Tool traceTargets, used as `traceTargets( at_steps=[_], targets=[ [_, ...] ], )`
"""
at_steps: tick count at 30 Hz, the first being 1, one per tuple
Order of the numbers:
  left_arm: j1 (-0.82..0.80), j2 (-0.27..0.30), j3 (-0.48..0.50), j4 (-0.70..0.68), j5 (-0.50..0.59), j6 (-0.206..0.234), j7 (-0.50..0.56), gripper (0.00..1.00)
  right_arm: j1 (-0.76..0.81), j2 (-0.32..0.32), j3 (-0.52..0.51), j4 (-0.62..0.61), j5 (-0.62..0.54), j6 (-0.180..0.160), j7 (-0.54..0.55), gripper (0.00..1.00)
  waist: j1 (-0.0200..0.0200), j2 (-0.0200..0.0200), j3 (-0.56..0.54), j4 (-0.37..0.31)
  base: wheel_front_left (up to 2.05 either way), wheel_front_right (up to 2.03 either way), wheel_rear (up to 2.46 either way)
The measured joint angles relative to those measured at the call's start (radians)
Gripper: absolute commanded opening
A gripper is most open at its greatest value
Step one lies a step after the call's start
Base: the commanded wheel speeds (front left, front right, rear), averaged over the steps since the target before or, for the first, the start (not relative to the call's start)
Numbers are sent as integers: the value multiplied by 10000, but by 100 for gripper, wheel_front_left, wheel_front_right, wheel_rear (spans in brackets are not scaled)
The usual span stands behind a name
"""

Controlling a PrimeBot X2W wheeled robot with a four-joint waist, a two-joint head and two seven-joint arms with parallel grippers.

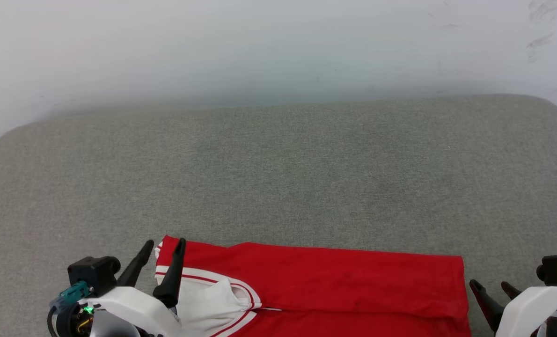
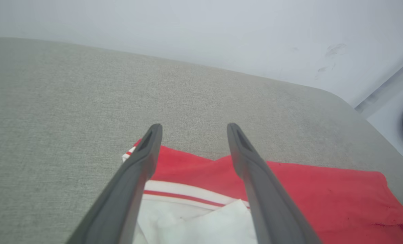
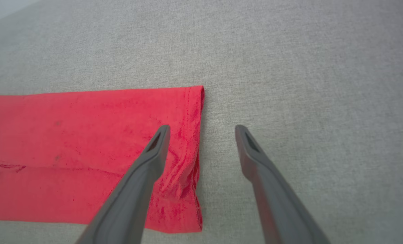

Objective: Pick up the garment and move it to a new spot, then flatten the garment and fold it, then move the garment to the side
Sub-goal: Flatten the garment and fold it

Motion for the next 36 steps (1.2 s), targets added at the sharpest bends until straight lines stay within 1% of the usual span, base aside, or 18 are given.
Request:
traceTargets(
  at_steps=[5, 7, 8, 10, 15, 17, 22, 23, 24, 25, 30, 36],
  targets=[
    [-206, -121, 153, -366, 803, 324, -928, 100, -39, -349, -71, -50, -240, 0, 1064, 100, 0, 0, 16, 204, 0, 0, 0],
    [-313, -230, 297, -554, 1126, 483, -1110, 100, -71, -410, -8, -31, -270, 0, 1388, 100, 1, 0, 65, 312, 0, 0, 0],
    [-313, -230, 297, -554, 1126, 483, -1110, 100, -71, -410, -8, -31, -270, 0, 1388, 100, 1, 0, 65, 312, 0, 0, 0],
    [-358, -336, 420, -798, 1570, 648, -1221, 100, -149, -445, 81, 94, -330, 0, 1639, 100, 1, 0, 183, 478, 0, 0, 0],
    [-411, -529, 558, -1141, 1996, 660, -1283, 100, -237, -397, 313, 518, -278, 0, 1737, 100, 1, 0, 434, 670, 0, 0, 0],
    [-412, -614, 625, -1283, 2232, 652, -1287, 100, -406, -366, 474, 976, -186, 0, 1760, 100, 2, 0, 606, 804, 0, 0, 0],
    [-402, -765, 690, -1384, 2443, 560, -1290, 100, -581, -378, 752, 1578, 132, -4, 1847, 100, 1, 0, 784, 962, 0, 0, 0],
    [-394, -767, 700, -1384, 2493, 556, -1290, 100, -623, -395, 780, 1647, 222, -4, 1900, 82, 1, 0, 802, 976, 0, 0, 0],
    [-380, -769, 708, -1381, 2504, 543, -1290, 100, -653, -412, 823, 1687, 291, -12, 1927, 33, 1, 0, 809, 983, 0, 0, 0],
    [-353, -769, 717, -1369, 2514, 533, -1290, 100, -684, -441, 894, 1718, 303, -17, 1925, 0, 1, 0, 804, 981, 0, 0, 0],
    [-238, -779, 746, -1277, 2569, 481, -1304, 100, -842, -516, 1064, 1743, 566, 0, 1726, 0, 1, 0, 717, 957, 0, 0, 0],
    [-137, -756, 721, -1225, 2591, 552, -1296, 100, -1038, -640, 966, 1246, 698, 0, 1781, 0, 1, 0, 502, 850, 0, 0, 0]
  ],
)
